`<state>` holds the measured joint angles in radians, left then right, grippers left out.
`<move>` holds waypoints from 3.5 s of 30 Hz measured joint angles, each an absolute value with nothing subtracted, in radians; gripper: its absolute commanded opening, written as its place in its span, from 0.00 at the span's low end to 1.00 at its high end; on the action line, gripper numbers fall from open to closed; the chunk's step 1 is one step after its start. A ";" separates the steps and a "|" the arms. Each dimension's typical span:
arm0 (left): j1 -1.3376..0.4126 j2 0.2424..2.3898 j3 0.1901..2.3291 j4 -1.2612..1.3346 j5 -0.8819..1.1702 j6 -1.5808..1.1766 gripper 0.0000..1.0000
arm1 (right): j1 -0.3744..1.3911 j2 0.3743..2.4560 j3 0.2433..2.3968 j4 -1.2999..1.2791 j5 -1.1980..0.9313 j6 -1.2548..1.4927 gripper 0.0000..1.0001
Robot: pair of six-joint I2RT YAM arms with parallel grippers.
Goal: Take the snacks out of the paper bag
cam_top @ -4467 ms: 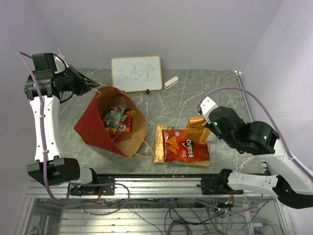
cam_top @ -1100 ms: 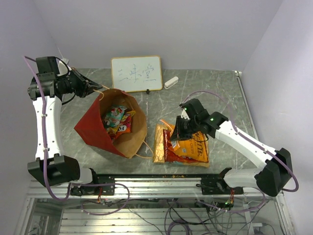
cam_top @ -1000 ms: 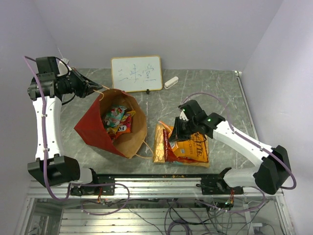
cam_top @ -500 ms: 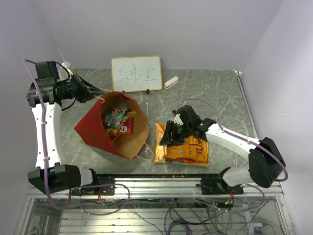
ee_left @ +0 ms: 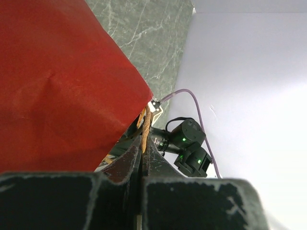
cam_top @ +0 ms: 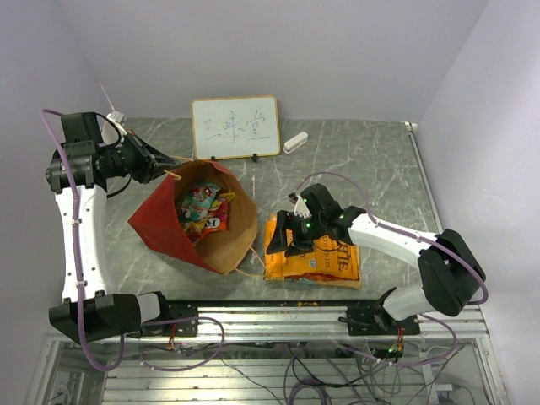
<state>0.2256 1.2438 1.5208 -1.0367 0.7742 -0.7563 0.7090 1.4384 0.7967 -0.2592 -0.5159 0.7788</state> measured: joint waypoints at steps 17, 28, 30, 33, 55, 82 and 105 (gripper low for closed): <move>0.226 1.234 1.520 -1.037 0.780 -0.756 0.07 | 0.735 1.260 1.066 -0.456 -0.368 0.509 0.79; 0.226 1.224 1.530 -1.085 0.786 -0.729 0.07 | 1.021 1.475 1.188 -0.143 -0.242 0.392 0.74; 0.226 1.222 1.530 -1.098 0.788 -0.722 0.07 | 1.040 1.518 1.207 -0.094 -0.191 0.400 0.68; 0.226 1.217 1.530 -1.116 0.791 -0.714 0.07 | 1.062 1.595 1.235 -0.046 -0.095 0.480 0.63; 0.226 1.204 1.526 -1.222 0.833 -0.650 0.07 | 1.144 1.876 1.258 0.141 0.473 0.834 0.58; 0.226 1.249 1.479 -1.102 1.007 -0.872 0.07 | 1.230 2.194 1.546 0.225 0.863 0.858 0.53; 0.226 1.262 1.479 -1.275 1.016 -0.698 0.07 | 1.156 2.425 1.857 0.089 0.882 1.011 0.34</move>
<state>0.2260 1.2621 1.4788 -1.2751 1.0164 -0.6983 1.1564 2.4248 1.8572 0.0895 0.8818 1.0111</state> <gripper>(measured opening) 0.072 0.494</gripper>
